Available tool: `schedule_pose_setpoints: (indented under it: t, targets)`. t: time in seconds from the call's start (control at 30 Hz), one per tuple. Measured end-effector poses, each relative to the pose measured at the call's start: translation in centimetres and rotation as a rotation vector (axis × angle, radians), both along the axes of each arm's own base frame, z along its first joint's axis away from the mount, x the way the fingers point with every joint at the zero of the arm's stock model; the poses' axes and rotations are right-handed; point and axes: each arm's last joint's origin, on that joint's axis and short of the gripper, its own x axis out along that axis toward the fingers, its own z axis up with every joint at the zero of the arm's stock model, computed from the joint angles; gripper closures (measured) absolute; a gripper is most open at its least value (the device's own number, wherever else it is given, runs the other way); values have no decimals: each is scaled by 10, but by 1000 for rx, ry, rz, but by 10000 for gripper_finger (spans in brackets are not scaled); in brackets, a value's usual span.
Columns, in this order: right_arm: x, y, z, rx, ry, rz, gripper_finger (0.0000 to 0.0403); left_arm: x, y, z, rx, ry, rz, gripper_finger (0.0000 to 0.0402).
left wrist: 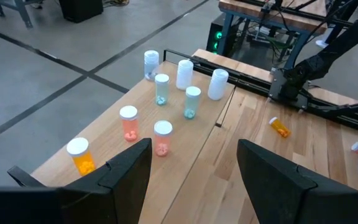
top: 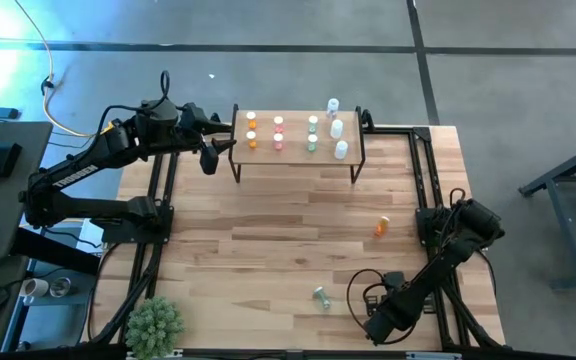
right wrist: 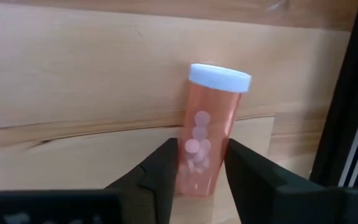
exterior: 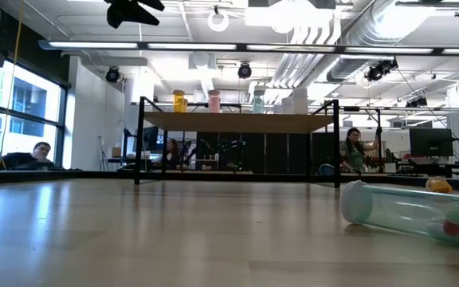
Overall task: Pick and place medicine bottles onto shelf by color
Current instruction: Put the pink pill bottle on the shelf aligned with the pink pill bottle
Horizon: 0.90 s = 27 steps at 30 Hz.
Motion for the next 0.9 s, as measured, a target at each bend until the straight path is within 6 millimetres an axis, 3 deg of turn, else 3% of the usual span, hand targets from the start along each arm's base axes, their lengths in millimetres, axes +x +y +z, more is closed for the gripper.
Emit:
schedule_pose_setpoints:
  t: [0.2, 0.43, 0.67, 0.9]
  targets:
    - [0, 0, 1, 4, -9, 3, 316, 0, 0, 0, 2, 1, -1, 174]
    - [1, -2, 14, -12, -131, 38, 322, 0, 0, 0, 8, 5, -5, 174]
    - [12, -7, 32, -87, -421, 92, 323, 1, -2, 0, -22, -14, -67, 174]
    - [39, -20, 50, -153, -700, 152, 324, 3, -6, 0, -72, -47, -213, 174]
